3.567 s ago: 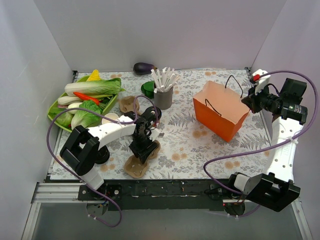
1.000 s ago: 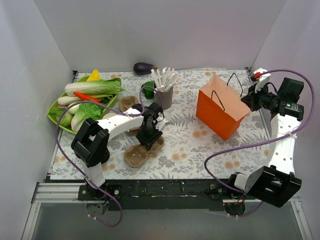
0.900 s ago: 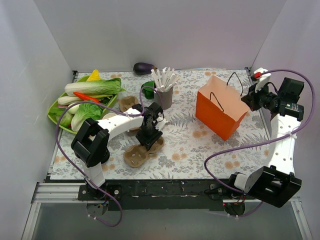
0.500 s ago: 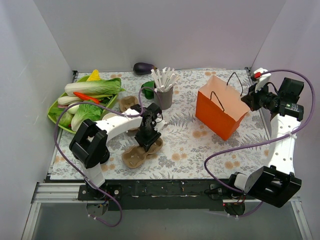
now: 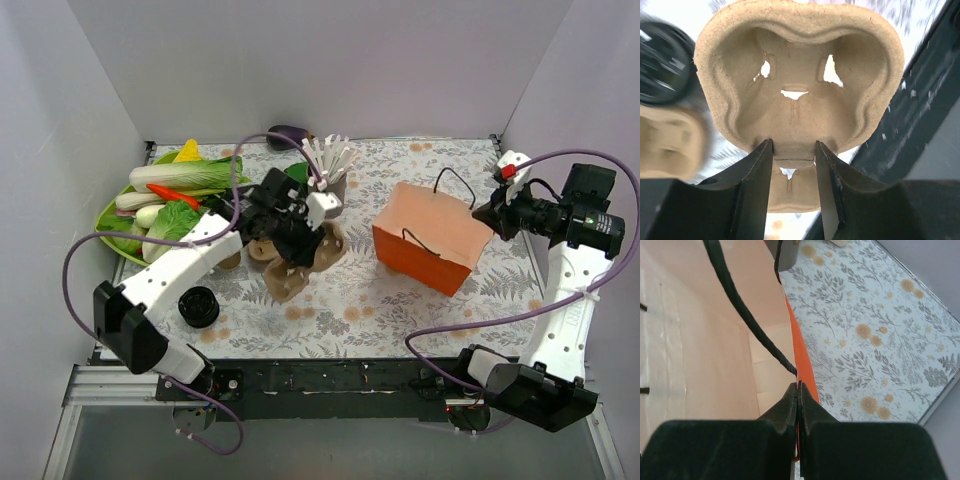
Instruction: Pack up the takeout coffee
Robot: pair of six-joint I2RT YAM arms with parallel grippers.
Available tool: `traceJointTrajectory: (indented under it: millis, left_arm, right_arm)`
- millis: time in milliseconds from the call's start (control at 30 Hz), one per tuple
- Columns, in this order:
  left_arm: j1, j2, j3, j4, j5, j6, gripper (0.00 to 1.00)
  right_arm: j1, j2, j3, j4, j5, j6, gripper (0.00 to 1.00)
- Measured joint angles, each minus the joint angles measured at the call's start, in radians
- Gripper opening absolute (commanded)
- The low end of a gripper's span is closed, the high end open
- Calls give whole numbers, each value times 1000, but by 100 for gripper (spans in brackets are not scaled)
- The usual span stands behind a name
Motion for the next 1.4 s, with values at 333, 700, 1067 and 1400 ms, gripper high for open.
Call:
traceJointTrajectory:
  millis: [333,700,1067,1400]
  left_arm:
    - [44,-95,341,263,-11,37,0]
    - [44,-46,492,386,116,-22,0]
    - [34,-48,441,506,275,-79,0]
    - [30,-69,364,517,339,-26,0]
  right_arm:
    - [143,-25,68,-221,-98,-63,1]
    - [347,-26,-73,-77,-139,186,6]
    - [397,19,-54,37,-89,339,65]
    - [397,-16,156,95,-6,436,70]
